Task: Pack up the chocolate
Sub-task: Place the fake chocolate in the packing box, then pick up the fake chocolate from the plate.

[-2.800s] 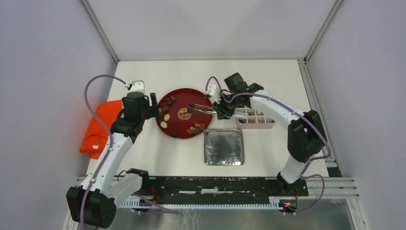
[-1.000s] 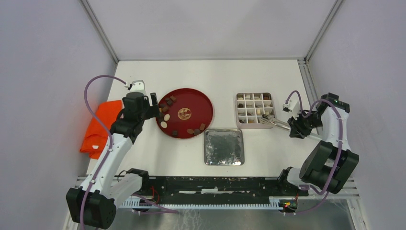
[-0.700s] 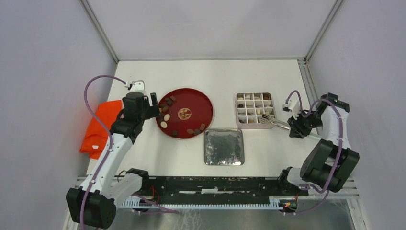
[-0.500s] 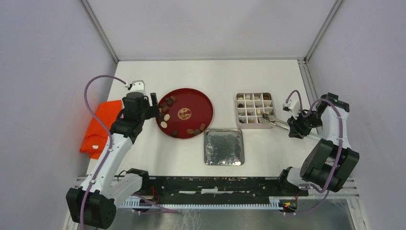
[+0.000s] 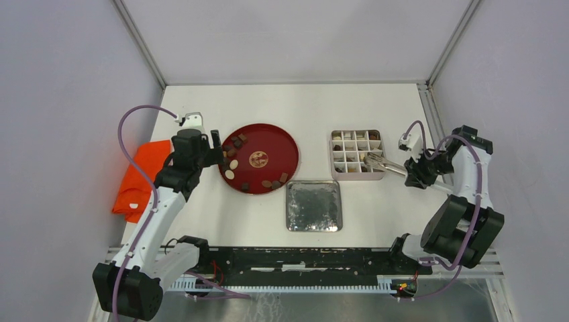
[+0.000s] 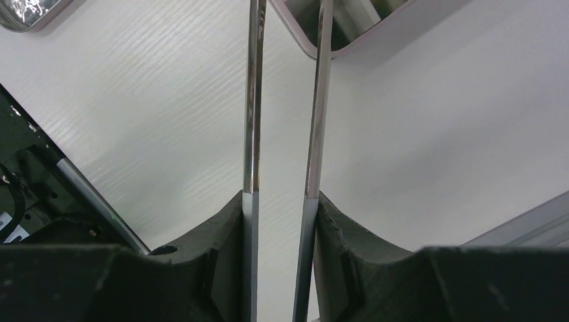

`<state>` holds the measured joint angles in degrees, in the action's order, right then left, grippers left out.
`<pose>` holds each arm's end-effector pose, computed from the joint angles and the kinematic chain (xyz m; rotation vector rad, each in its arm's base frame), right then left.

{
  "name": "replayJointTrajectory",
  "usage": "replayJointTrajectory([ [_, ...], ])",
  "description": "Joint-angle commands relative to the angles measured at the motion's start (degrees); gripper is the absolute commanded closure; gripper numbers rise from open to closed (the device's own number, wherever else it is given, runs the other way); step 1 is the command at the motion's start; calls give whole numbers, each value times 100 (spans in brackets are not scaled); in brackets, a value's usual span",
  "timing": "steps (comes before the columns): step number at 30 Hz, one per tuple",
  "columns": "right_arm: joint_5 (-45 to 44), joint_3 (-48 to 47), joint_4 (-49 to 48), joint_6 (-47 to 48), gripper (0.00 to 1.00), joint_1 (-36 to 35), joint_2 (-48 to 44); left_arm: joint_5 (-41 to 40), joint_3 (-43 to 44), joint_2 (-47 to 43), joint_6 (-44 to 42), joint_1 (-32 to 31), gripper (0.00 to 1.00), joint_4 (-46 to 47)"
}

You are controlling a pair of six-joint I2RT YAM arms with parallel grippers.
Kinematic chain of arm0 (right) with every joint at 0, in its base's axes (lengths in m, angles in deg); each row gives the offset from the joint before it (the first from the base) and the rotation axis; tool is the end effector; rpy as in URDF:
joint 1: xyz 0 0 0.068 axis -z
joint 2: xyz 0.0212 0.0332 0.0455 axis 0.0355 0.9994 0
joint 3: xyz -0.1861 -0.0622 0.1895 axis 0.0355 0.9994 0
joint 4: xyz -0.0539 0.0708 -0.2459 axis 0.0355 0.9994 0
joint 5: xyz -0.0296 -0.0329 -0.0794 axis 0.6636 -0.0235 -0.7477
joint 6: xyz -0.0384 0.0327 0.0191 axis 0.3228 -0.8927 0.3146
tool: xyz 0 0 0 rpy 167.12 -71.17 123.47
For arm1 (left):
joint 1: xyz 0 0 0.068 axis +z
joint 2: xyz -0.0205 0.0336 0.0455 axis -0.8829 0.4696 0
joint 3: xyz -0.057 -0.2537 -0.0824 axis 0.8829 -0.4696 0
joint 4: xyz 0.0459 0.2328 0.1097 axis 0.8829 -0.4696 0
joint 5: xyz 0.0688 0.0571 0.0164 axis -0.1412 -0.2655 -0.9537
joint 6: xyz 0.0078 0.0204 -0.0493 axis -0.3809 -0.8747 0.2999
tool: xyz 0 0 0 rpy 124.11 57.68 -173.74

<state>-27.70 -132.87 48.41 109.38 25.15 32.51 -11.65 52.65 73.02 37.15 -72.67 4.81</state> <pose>0.2095 -0.0852 0.2576 -1.0933 2.3658 0.4335 0.2079 -0.0293 0.2941 -0.1638 2.1177 0.0766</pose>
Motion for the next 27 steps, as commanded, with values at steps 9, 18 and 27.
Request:
replayJointTrajectory([
  [9,1080,-130,-400,-630,64,-950,-308,63,-2,-25,-239,22,10,195],
  [18,950,503,-3506,-3334,63,-3670,-454,-31,-17,58,-238,20,10,204],
  [27,-281,-617,-4311,-3791,61,-6125,985,-223,-40,32,-236,23,10,188],
])
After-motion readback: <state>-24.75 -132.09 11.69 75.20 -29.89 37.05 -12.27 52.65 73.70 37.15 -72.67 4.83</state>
